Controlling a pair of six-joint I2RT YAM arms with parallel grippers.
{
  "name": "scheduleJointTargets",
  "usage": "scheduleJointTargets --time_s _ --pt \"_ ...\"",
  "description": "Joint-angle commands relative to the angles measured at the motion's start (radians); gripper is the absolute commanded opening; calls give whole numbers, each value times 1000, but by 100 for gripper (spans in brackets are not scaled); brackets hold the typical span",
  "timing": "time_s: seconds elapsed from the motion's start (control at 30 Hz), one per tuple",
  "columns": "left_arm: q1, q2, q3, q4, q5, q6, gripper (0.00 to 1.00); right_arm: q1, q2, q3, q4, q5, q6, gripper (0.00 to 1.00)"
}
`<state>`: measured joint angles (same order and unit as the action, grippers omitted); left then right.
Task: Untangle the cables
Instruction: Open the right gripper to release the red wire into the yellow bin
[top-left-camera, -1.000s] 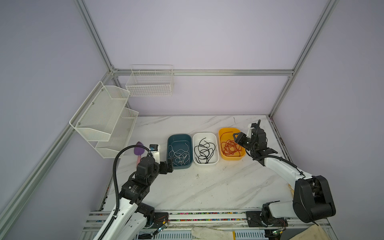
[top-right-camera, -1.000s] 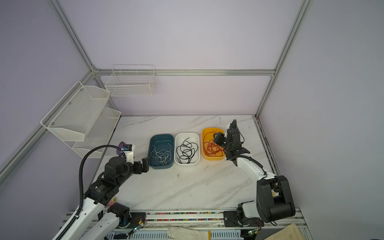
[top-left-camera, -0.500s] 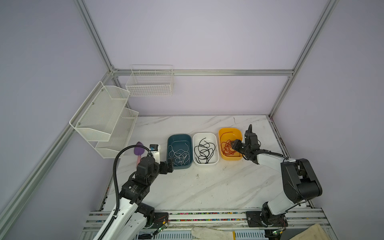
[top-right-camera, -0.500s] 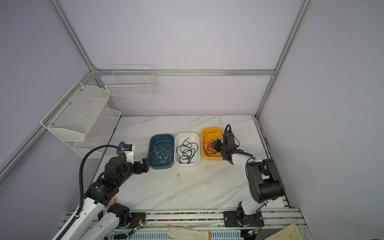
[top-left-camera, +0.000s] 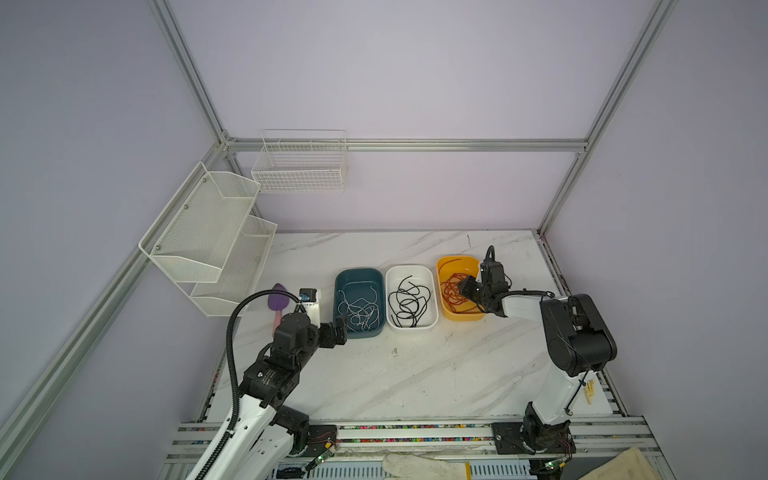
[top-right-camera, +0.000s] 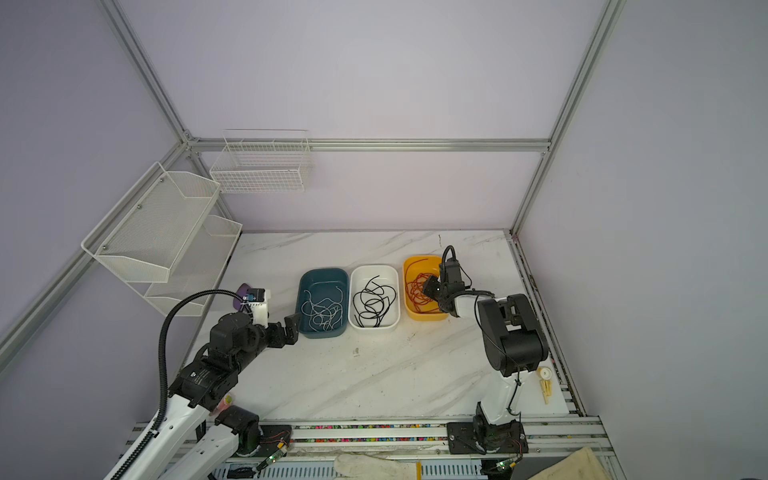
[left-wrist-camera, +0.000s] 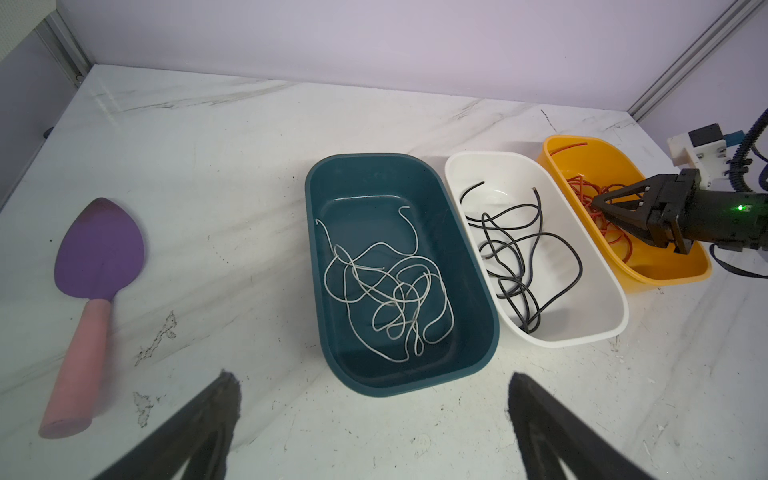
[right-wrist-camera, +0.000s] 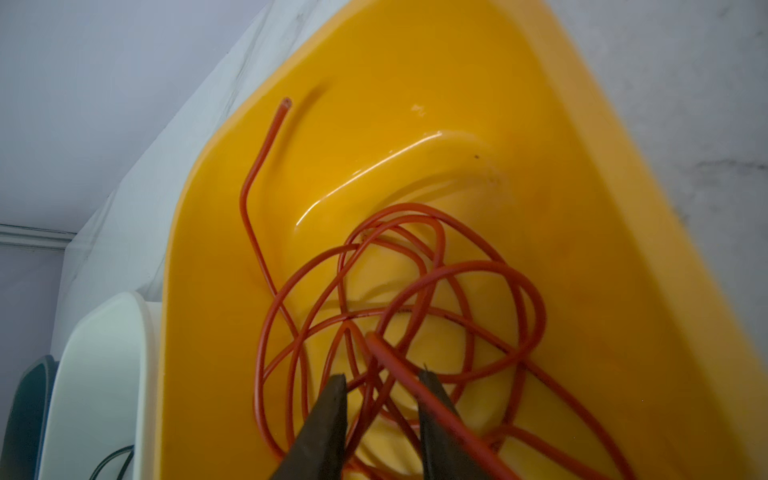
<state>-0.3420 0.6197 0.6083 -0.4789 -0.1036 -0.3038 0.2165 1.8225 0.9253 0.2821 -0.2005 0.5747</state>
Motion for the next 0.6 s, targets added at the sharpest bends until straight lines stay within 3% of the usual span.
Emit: scheduleJointTargets --time_s 0.0,0.13,0.47,0.57 --pt "-5 -5 -41 39 12 -2 100 -4 25 41 6 2 6 33" --pt "-5 -6 -42 39 13 -1 100 -3 -13 39 -12 14 -13 37" --pt "-5 -7 -41 39 14 -2 100 -3 -260 -33 -120 45 -45 56" --pt "-5 -5 -42 38 15 -2 100 -4 -343 -43 -163 42 -56 57"
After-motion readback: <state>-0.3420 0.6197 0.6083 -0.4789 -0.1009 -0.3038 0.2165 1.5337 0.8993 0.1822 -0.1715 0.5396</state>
